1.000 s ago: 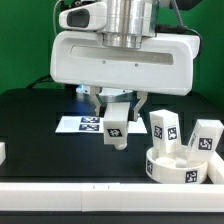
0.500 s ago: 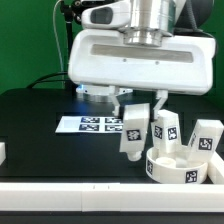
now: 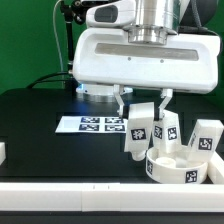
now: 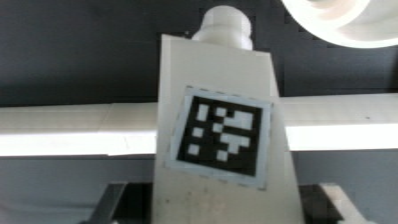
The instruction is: Assemble stool
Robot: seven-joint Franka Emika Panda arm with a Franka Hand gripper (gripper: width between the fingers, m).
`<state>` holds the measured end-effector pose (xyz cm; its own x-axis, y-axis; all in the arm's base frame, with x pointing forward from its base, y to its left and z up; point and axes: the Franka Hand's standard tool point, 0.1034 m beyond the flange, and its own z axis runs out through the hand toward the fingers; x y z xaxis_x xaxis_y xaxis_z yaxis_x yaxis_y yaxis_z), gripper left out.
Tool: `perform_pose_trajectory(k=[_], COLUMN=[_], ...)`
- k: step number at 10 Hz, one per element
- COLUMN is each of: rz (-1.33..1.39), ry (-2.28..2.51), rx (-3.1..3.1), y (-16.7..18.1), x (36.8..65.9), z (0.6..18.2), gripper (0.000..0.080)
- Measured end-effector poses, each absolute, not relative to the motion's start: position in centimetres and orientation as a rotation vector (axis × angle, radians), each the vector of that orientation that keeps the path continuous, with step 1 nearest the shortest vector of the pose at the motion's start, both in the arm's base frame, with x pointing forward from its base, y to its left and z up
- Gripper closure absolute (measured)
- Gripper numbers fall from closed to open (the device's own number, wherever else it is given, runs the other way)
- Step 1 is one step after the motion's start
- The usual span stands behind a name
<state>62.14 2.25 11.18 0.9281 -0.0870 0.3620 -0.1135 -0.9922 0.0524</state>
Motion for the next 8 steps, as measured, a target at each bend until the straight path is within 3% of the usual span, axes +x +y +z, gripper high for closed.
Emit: perform_pose_trajectory(k=[2, 4, 6, 7, 8], rz=[0.634, 0.632, 0.892, 0.887, 0.891], ry=[-0.116, -0.151, -0.125, -0.117, -0.103], rx=[3.016, 3.014, 2.943, 2.942, 2.943], y=[4.2, 3.0, 3.3, 3.8, 4.3], x=[61.6, 61.7, 62.2, 61.5, 61.5], z=[12.1, 11.8, 12.4, 11.4, 11.6], gripper=[0.0472, 0.0472, 0.0472, 0.0472, 0.0472])
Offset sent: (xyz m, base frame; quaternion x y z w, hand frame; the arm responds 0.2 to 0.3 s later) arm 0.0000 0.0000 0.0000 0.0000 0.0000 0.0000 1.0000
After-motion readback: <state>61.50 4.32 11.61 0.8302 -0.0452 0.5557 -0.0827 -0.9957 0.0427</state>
